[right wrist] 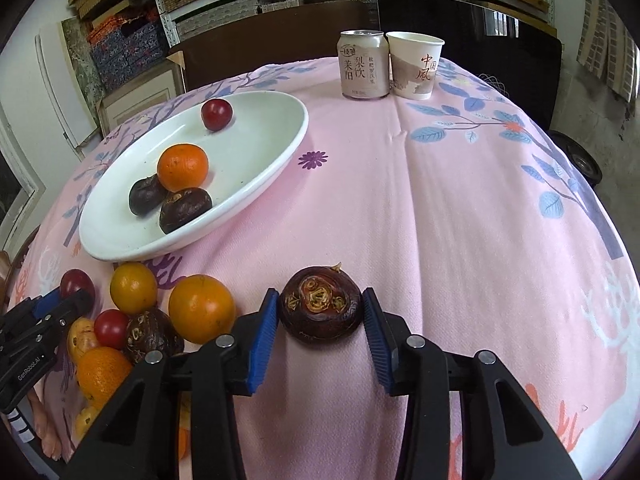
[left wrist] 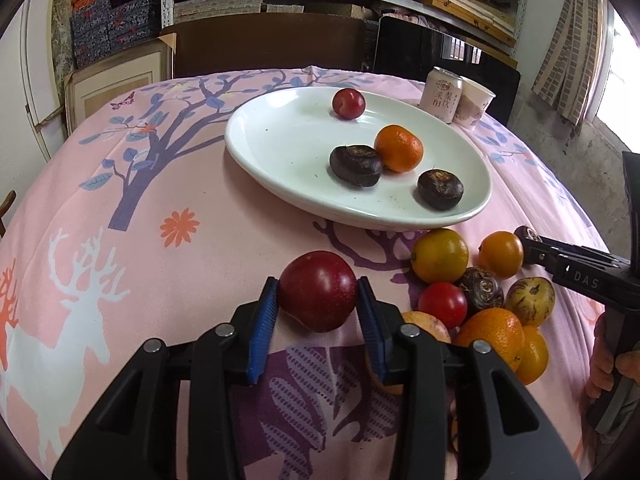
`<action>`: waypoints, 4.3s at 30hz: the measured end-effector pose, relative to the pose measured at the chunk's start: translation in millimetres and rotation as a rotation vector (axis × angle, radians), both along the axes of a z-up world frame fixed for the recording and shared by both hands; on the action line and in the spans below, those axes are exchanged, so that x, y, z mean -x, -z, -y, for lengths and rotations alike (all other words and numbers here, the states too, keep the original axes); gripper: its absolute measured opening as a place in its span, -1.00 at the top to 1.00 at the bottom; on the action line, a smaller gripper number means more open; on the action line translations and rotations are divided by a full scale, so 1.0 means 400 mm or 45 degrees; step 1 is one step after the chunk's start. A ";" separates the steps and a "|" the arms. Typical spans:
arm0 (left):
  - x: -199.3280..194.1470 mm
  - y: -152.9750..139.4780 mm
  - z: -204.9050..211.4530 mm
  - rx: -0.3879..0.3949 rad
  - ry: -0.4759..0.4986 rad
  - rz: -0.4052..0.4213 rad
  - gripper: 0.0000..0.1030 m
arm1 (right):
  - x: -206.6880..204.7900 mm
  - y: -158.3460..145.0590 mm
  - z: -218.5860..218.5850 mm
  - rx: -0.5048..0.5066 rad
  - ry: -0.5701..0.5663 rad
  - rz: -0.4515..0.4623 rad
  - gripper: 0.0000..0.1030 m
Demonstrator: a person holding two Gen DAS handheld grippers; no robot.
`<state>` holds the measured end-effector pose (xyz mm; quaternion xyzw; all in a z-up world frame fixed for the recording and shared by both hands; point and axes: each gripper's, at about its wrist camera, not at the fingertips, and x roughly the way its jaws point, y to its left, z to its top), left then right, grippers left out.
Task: Organize fruits
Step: 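Grasp a red plum with the left tool while the right tool grasps a mangosteen, then place the plum and mangosteen on the white plate and release, then grasp a yellow pear with the left tool while the right tool grasps an orange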
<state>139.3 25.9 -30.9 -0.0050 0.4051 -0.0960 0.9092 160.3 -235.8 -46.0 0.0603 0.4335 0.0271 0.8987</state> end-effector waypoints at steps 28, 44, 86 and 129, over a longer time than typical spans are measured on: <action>-0.202 -0.086 -0.014 0.037 -0.138 0.049 0.22 | -0.171 -0.126 -0.038 -0.237 -0.020 0.210 -0.17; -0.026 -0.097 -0.039 0.041 -0.140 0.103 -0.15 | -0.007 -0.110 0.028 -0.231 0.047 0.239 -0.33; 0.092 -0.044 0.001 -0.156 -0.029 0.097 -0.76 | 0.042 -0.096 0.039 -0.261 0.027 0.201 -0.46; 0.046 0.016 -0.015 -0.159 -0.081 -0.042 -0.34 | -0.012 -0.020 -0.057 -0.230 -0.196 -0.058 -0.05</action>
